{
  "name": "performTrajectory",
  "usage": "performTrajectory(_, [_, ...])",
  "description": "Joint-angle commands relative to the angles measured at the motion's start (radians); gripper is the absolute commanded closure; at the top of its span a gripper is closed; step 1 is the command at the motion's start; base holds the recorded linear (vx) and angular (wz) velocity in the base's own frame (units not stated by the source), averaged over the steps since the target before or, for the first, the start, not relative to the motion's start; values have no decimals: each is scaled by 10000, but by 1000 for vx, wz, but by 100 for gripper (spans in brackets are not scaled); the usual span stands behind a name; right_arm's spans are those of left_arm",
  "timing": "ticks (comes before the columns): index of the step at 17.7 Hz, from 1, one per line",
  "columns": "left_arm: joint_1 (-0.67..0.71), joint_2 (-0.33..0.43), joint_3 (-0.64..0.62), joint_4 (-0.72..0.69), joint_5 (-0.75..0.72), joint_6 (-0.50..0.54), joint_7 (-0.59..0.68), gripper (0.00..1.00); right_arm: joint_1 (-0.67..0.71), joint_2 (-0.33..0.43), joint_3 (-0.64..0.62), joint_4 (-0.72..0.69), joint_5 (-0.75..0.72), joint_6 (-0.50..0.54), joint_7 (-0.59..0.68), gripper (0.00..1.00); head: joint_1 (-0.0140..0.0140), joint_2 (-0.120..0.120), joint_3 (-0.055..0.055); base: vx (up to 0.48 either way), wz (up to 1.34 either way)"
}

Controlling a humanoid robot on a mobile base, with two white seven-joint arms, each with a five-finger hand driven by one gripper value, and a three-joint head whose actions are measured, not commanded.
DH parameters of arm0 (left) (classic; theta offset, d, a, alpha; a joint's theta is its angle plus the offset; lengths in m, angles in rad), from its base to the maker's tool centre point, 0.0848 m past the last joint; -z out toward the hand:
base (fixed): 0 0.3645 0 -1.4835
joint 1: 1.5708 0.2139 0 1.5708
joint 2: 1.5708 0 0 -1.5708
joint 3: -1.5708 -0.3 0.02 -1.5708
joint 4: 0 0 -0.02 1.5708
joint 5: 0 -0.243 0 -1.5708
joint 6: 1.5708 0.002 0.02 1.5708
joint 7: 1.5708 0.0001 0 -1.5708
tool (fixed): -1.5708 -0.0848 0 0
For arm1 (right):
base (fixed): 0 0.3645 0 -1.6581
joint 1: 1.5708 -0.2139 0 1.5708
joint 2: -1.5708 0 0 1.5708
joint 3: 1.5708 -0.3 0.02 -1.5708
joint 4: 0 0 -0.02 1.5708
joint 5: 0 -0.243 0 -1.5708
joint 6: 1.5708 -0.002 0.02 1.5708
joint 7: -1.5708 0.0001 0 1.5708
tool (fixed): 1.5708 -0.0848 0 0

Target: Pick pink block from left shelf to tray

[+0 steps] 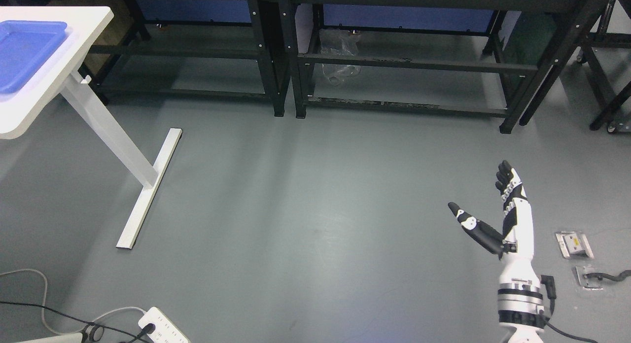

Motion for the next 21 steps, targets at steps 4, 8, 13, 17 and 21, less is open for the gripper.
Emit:
performTrajectory(4, [92,175,0,0,-15,16,6,0,26,-174,-212,-65,6666,-762,-234,0,0,0,0,128,67])
performTrajectory(8, [92,175,0,0,-15,1,6,0,42,-174,-197,-65,6186,-582,-96,2,0,0,0,133,25])
performTrajectory(13, [92,175,0,0,-15,1,6,0,-50,-174,-181,-65,6872,-291,-66,4,0,0,0,90,-115])
performTrajectory(17, [92,175,0,0,-15,1,6,0,-65,-174,63,-65,7720,-229,-66,4,0,0,0,52,-177])
performTrajectory(21, [92,175,0,0,-15,1,6,0,-218,-174,64,-65,7720,415,-66,4,0,0,0,26,-45])
